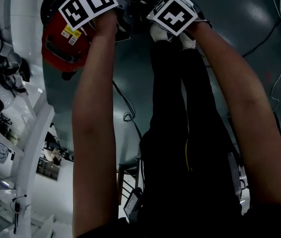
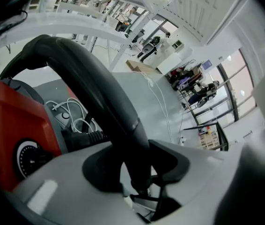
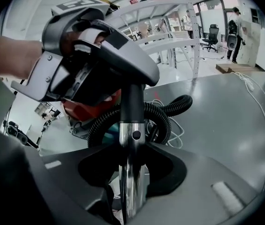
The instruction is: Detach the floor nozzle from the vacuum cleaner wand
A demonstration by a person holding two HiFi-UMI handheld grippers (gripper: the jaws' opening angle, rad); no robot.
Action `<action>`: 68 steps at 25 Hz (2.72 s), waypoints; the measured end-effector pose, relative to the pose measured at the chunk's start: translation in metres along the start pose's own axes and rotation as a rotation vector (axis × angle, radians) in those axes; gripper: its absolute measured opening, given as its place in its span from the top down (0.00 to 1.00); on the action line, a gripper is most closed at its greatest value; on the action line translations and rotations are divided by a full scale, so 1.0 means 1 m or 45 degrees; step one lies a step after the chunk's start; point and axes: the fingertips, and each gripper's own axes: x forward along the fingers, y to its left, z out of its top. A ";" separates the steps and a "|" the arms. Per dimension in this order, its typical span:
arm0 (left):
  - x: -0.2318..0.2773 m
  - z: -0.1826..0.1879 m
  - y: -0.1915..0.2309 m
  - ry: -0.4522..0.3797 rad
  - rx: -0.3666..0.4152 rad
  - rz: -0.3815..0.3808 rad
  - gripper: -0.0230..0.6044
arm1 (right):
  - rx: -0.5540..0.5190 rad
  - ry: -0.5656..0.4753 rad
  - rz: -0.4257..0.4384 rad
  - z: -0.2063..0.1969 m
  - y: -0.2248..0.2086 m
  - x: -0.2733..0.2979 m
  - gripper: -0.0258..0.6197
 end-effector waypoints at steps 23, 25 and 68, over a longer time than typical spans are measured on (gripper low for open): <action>-0.016 0.019 0.023 -0.076 -0.020 0.036 0.71 | 0.035 0.072 -0.040 -0.017 -0.020 0.008 0.70; -0.012 0.012 0.018 -0.057 0.024 0.050 0.71 | 0.024 0.058 -0.040 -0.015 -0.020 0.008 0.70; -0.011 -0.080 0.007 -0.162 0.015 0.323 0.49 | -0.045 0.116 -0.141 -0.052 -0.035 -0.002 0.77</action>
